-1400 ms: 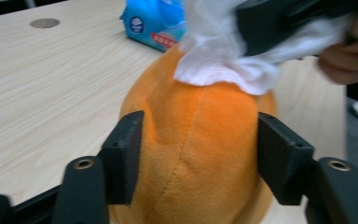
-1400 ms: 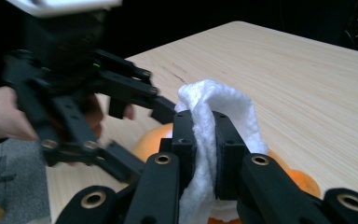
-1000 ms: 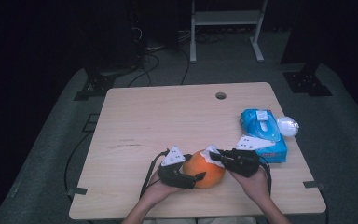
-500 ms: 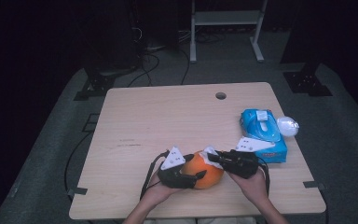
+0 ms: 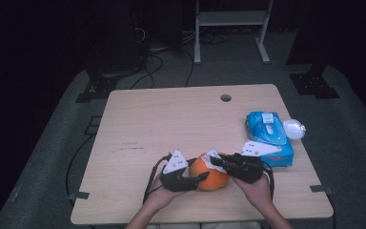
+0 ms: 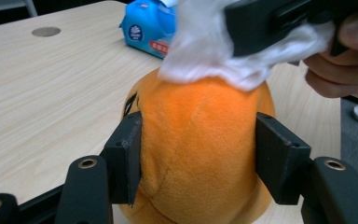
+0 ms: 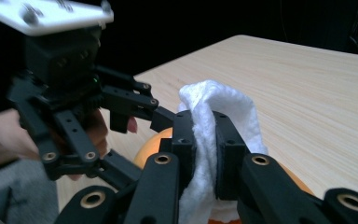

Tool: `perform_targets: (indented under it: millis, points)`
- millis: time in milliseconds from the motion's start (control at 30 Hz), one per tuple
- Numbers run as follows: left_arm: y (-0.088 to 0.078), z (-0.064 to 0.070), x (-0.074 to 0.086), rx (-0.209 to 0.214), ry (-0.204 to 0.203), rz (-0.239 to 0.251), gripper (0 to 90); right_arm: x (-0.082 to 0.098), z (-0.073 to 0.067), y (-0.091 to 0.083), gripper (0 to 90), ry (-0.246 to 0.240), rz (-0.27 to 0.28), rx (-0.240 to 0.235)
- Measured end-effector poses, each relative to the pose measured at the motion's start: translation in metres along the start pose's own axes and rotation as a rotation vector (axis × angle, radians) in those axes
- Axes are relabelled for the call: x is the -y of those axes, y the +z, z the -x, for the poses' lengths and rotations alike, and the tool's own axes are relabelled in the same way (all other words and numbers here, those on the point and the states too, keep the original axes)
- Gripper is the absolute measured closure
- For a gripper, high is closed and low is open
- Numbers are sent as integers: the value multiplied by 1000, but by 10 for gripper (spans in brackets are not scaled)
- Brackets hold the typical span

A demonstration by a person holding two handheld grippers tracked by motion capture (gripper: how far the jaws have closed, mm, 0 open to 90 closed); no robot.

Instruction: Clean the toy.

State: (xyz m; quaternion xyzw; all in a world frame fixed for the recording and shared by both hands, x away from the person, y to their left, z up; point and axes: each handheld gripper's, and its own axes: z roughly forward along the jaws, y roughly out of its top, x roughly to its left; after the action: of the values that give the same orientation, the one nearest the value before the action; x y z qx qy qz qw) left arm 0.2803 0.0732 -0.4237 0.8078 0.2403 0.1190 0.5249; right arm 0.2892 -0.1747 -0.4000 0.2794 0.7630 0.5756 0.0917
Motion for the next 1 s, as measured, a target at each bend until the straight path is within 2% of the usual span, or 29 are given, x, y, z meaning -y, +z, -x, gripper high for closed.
perform_targets:
  millis: [67,133,200,267,300,333,433,500,567,633,667,733,800,900,967,1000]
  points:
    - [0,-1,1,19,-11,11,367,3,8,-1,806,15,-4,6]
    - [0,-2,1,35,-38,36,314,5,12,-3,805,16,-13,26]
    - [2,-5,2,17,-67,53,225,7,13,-6,806,21,-10,33]
    - [6,-9,6,-3,-95,41,131,7,14,-6,805,27,-7,34]
    - [9,-10,8,1,-107,30,120,7,13,-6,805,35,-3,25]
    - [10,-11,10,12,-114,22,133,6,9,-5,804,21,-6,21]
    - [7,-6,10,25,-89,8,225,5,1,-1,804,-13,-22,9]
    - [6,-4,8,54,-76,9,244,7,7,-1,805,1,-29,12]
    - [6,-1,6,86,-56,6,244,8,14,-3,805,5,-32,38]
    - [6,3,5,104,-22,9,227,9,18,-7,804,18,-27,54]
    - [6,3,5,109,-18,13,211,10,20,-8,804,19,-25,62]
    - [10,3,7,88,-19,2,151,11,22,-11,804,29,-25,66]
    - [16,3,10,76,-20,-25,136,11,22,-10,804,34,-21,60]
    - [12,4,9,35,11,-15,308,8,14,-9,803,32,-9,35]
    - [9,7,5,-5,29,4,377,4,6,-8,803,37,19,-23]
    - [8,9,3,-29,46,12,390,1,0,-6,803,22,21,-50]
